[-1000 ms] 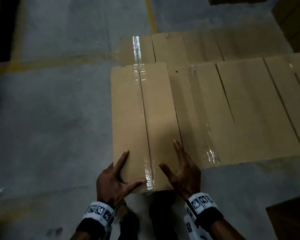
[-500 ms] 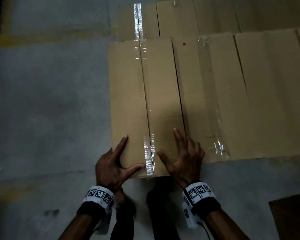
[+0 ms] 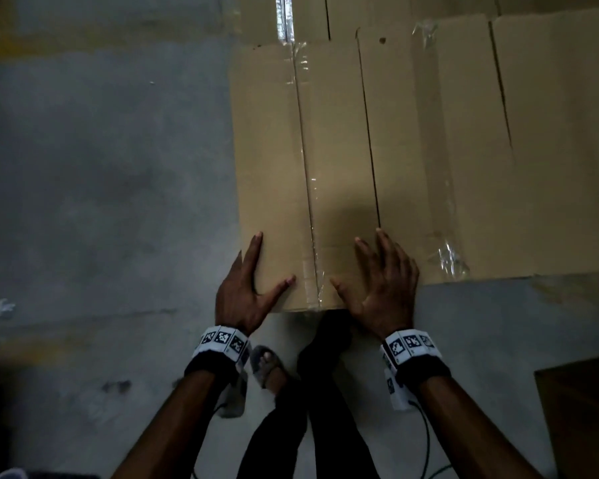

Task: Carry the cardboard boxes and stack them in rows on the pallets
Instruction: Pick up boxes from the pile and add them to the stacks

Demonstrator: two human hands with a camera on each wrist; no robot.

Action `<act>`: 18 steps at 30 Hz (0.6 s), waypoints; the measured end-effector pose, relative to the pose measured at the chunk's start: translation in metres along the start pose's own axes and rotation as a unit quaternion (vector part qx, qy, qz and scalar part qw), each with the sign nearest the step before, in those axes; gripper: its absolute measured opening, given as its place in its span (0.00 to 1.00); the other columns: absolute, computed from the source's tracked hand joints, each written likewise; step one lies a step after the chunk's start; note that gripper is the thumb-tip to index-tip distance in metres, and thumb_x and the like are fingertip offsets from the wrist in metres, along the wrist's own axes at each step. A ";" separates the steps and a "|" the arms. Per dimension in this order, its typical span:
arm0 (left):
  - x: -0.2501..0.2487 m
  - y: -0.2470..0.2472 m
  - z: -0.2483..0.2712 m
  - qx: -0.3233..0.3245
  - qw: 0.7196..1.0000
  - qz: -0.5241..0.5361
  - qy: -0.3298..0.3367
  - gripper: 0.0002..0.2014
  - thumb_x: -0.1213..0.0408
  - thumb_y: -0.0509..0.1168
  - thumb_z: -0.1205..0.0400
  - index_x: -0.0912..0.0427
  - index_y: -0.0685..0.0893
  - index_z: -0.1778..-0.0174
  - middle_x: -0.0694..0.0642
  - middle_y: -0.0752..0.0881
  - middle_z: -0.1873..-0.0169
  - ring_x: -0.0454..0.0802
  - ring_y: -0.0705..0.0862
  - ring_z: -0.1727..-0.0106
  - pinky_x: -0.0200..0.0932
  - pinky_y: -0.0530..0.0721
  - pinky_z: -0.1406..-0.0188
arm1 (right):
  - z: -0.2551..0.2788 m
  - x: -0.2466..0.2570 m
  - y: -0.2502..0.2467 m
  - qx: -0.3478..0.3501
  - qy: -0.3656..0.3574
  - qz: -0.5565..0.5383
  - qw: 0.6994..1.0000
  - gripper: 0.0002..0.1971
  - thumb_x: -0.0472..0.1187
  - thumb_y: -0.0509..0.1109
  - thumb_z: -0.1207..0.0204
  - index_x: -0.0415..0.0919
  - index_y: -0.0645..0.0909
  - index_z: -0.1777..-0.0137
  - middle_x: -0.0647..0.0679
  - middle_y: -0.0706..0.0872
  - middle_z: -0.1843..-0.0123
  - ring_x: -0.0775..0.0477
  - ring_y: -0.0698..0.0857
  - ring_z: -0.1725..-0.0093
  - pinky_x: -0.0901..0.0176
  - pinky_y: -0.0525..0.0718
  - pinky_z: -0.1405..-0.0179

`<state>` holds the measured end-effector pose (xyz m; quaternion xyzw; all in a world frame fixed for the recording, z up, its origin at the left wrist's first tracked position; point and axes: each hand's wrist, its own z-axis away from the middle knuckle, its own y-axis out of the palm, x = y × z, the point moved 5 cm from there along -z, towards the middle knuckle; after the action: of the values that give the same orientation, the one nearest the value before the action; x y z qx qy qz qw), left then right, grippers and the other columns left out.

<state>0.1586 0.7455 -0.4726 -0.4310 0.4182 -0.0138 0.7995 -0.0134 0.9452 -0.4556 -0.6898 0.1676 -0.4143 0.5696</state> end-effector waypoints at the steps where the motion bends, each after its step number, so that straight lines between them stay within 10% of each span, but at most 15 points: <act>1: 0.004 -0.001 0.001 -0.003 1.000 0.022 -0.013 0.50 0.30 0.72 0.25 0.34 0.52 0.11 0.48 0.72 0.17 0.52 0.78 0.22 0.54 0.81 0.26 | 0.005 -0.005 0.000 0.017 -0.011 0.020 1.000 0.44 0.72 0.70 0.28 0.50 0.71 0.15 0.41 0.64 0.11 0.36 0.67 0.15 0.34 0.63 0.20; 6: 0.036 0.004 0.022 -0.063 0.965 0.229 -0.115 0.42 0.36 0.66 0.20 0.40 0.58 0.10 0.37 0.80 0.32 0.18 0.80 0.42 0.26 0.81 0.43 | 0.031 -0.036 0.002 0.081 -0.085 0.102 0.988 0.56 0.80 0.66 0.31 0.48 0.58 0.09 0.48 0.53 0.07 0.42 0.51 0.08 0.31 0.53 0.13; 10: 0.105 0.048 0.045 -0.046 0.826 0.429 -0.363 0.35 0.33 0.54 0.13 0.48 0.65 0.12 0.59 0.77 0.22 0.58 0.81 0.26 0.58 0.80 0.30 | 0.035 -0.052 0.009 0.073 -0.125 0.163 0.976 0.55 0.73 0.74 0.30 0.49 0.57 0.09 0.50 0.54 0.07 0.42 0.55 0.09 0.34 0.56 0.14; 12: 0.122 0.075 0.049 0.006 0.765 0.475 -0.435 0.41 0.28 0.52 0.15 0.52 0.66 0.12 0.62 0.71 0.17 0.62 0.73 0.19 0.63 0.74 0.22 | 0.032 -0.055 0.011 0.051 -0.135 0.180 0.973 0.52 0.67 0.76 0.27 0.50 0.56 0.09 0.49 0.55 0.07 0.41 0.56 0.09 0.35 0.56 0.15; 18: 0.118 0.125 0.026 -0.010 0.769 0.503 -0.395 0.20 0.56 0.47 0.05 0.45 0.69 0.17 0.52 0.71 0.16 0.55 0.70 0.16 0.55 0.73 0.28 | 0.036 -0.066 0.024 0.016 -0.143 0.210 0.967 0.48 0.67 0.70 0.20 0.48 0.53 0.08 0.48 0.55 0.07 0.41 0.55 0.09 0.35 0.56 0.14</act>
<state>0.2104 0.7965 -0.6308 -0.1339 0.2227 0.5660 0.7823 -0.0201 1.0078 -0.5032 -0.6819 0.2186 -0.1854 0.6730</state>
